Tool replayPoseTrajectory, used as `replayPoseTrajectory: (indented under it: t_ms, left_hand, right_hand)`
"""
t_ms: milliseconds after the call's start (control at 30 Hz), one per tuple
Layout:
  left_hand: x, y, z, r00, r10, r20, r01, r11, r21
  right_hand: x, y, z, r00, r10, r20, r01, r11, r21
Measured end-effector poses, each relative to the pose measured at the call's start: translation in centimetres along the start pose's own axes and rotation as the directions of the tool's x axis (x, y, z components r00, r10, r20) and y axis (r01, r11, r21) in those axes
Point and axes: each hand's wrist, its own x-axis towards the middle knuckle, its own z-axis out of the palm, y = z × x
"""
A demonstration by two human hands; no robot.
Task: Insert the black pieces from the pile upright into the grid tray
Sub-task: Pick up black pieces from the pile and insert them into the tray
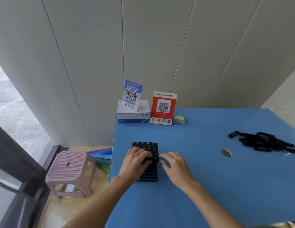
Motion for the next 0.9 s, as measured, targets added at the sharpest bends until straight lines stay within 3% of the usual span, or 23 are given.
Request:
replayPoseTrajectory:
  t_ms: [433, 900]
  left_hand:
    - [-0.3, -0.5, 0.1, 0.999, 0.049, 0.003, -0.049, 0.994, 0.100]
    - [0.3, 2.8, 0.9, 0.992, 0.084, 0.096, -0.102, 0.976, 0.195]
  right_hand:
    - [0.5, -0.1, 0.0, 0.998, -0.065, 0.026, 0.067, 0.995, -0.077]
    - [-3.0, 3.6, -3.7, 0.996, 0.082, -0.024, -0.085, 0.979, -0.184]
